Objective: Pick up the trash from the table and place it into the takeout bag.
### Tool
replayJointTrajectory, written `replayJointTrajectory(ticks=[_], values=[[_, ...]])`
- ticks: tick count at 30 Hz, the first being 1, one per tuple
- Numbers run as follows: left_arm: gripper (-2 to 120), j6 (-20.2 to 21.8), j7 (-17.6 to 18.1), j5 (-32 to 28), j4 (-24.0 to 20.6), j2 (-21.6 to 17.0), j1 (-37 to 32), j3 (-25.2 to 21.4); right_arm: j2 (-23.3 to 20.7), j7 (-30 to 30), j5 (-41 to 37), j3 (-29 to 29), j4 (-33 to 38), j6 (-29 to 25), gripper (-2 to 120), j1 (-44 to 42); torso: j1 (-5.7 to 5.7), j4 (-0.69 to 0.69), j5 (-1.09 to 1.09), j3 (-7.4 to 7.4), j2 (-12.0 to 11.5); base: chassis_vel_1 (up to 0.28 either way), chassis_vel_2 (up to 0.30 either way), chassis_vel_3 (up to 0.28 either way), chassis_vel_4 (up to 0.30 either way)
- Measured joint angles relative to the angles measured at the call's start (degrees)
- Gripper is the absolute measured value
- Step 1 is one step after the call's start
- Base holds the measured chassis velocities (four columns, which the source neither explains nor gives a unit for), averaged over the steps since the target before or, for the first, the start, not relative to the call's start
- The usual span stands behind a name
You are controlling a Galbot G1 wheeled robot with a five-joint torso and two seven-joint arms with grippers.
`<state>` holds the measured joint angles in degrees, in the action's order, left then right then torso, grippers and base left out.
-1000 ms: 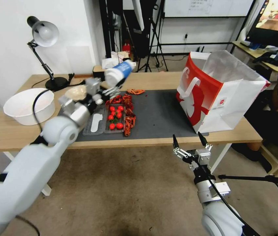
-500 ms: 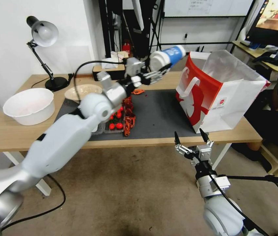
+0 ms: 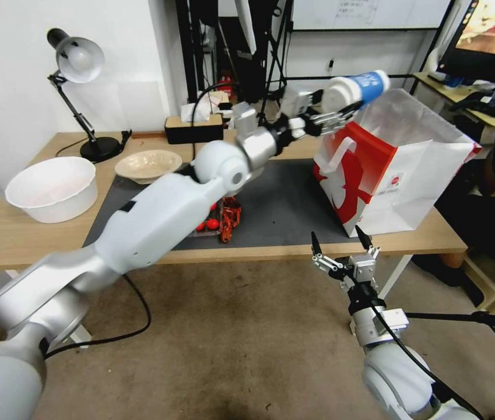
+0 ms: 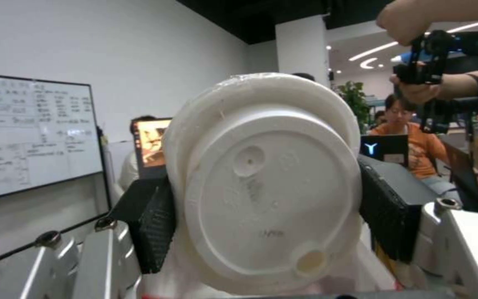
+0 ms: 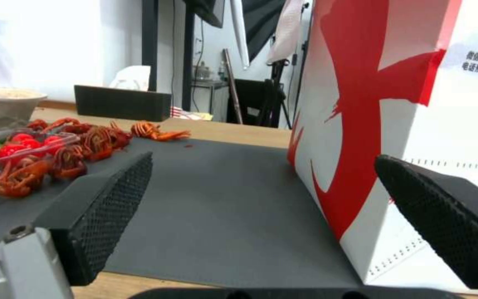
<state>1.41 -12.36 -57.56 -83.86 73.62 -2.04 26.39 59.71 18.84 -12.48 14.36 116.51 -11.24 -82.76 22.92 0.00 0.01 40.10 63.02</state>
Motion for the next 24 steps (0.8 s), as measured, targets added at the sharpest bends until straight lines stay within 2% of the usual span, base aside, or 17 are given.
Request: replayJointTrajectory(ticks=[10,21,24], values=[[67,-0.9,-0.2,0.1,8.6,7.7,3.5,3.5,-0.1,0.0,0.0,0.3,0.6,-0.1,100,-0.4,0.00,-0.01,0.00,0.00,0.0,0.000,0.000,0.000,0.000],[67,-1.6,-0.6,1.5,14.5,11.0,3.9,5.3,0.1,0.1,0.0,0.5,1.5,-0.1,100,-0.7,0.00,0.00,-0.01,0.00,0.0,0.000,0.000,0.000,0.000],[72,-1.8,-0.7,1.9,15.2,11.2,3.9,5.3,0.1,0.1,0.0,0.5,1.5,-0.1,100,-0.7,0.00,0.00,0.00,0.00,0.0,0.000,0.000,0.000,0.000]])
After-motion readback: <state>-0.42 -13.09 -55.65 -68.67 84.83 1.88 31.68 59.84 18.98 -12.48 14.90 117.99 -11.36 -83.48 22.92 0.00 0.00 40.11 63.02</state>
